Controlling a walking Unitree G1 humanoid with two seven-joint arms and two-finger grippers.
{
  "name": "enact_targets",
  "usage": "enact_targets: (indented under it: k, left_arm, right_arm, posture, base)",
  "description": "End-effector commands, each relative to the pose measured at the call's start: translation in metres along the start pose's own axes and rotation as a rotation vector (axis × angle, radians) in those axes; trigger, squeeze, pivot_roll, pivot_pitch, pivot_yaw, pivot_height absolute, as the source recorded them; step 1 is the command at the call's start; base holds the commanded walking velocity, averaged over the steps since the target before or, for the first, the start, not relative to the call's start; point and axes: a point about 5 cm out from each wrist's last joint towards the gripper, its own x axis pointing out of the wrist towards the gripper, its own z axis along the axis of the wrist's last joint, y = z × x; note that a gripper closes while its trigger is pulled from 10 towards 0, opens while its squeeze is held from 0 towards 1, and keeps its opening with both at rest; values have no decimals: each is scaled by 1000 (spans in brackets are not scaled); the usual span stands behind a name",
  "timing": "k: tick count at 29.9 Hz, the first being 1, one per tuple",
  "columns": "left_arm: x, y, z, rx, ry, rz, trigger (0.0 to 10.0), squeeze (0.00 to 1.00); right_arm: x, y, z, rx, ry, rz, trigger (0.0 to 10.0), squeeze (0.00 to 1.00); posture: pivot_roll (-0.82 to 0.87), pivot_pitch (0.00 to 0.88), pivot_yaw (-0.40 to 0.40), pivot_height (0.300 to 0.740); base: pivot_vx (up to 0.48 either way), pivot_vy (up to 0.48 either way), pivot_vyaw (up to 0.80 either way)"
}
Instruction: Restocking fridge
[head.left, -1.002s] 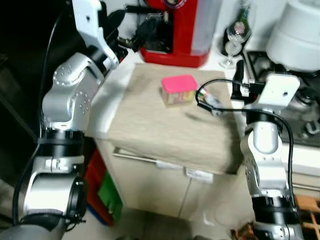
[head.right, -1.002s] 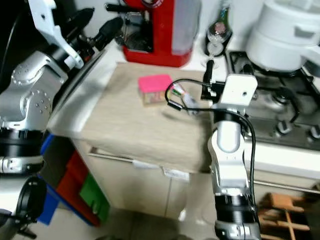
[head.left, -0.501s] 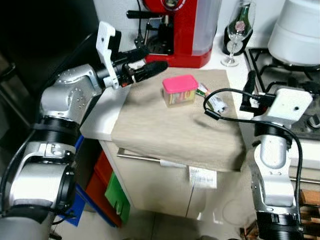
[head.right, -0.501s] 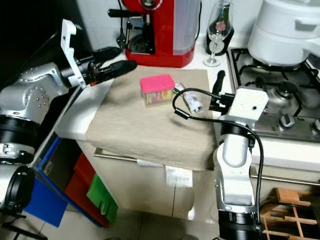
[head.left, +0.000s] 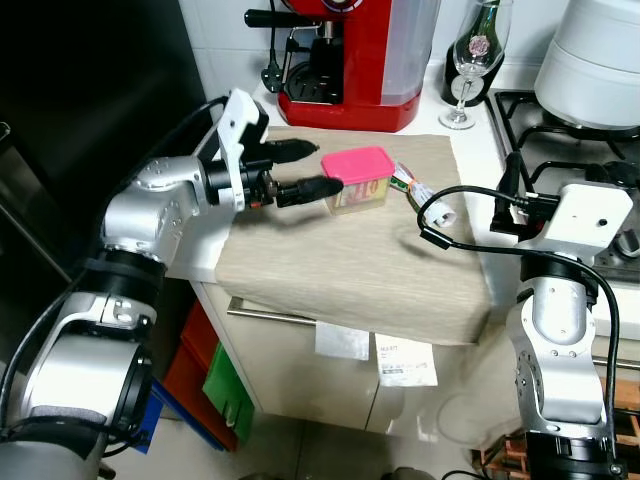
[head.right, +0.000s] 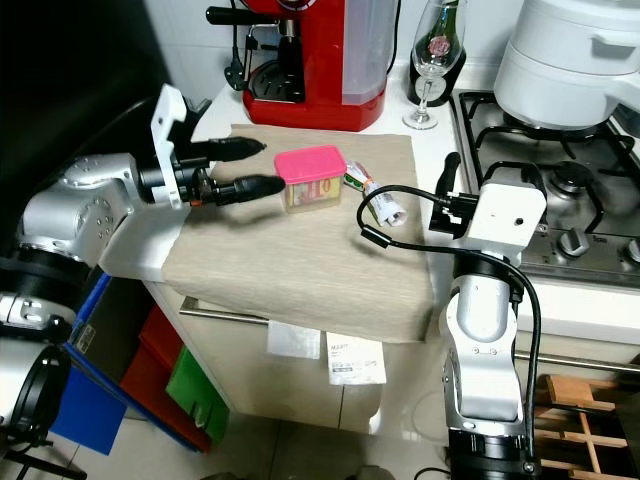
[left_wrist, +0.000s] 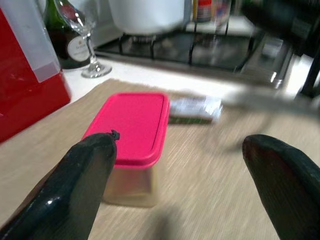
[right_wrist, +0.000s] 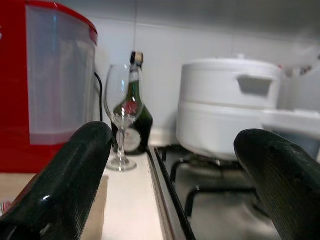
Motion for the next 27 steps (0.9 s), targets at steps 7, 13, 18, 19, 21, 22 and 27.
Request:
enact_targets:
  k: [7, 13, 18, 19, 21, 22, 27]
  left_arm:
    - [7, 8, 8, 82, 5, 53, 10000, 1000]
    - [10, 10, 9, 58, -33, 70, 10000, 1000]
    - [9, 10, 8, 42, -70, 95, 10000, 0]
    - [9, 10, 8, 42, -70, 95, 10000, 0]
    - [8, 7, 8, 23, -102, 96, 10000, 0]
    - [8, 7, 7, 15, -110, 104, 10000, 0]
    - [8, 5, 4, 7, -119, 113, 10000, 0]
  right_arm:
    - [21, 5, 6, 28, -49, 10, 10000, 188]
    - [26, 12, 11, 27, -76, 28, 10000, 184]
    - [25, 15, 11, 35, -80, 46, 10000, 184]
    - [25, 15, 11, 35, -80, 46, 10000, 184]
    - [26, 14, 8, 42, -68, 39, 10000, 184]
    - [26, 13, 6, 43, -61, 38, 10000, 184]
    - [27, 15, 5, 39, -55, 46, 10000, 188]
  posture:
    - [-185, 0, 66, 740]
    - [-178, 0, 51, 740]
    - [-154, 0, 35, 740]
    - [-154, 0, 35, 740]
    - [-150, 0, 32, 740]
    - [-146, 0, 29, 740]
    - [-142, 0, 32, 740]
  base:
    - [0, 0, 0]
    - [0, 0, 0]
    - [0, 0, 0]
    - [0, 0, 0]
    - [0, 0, 0]
    - [0, 0, 0]
    - [0, 0, 0]
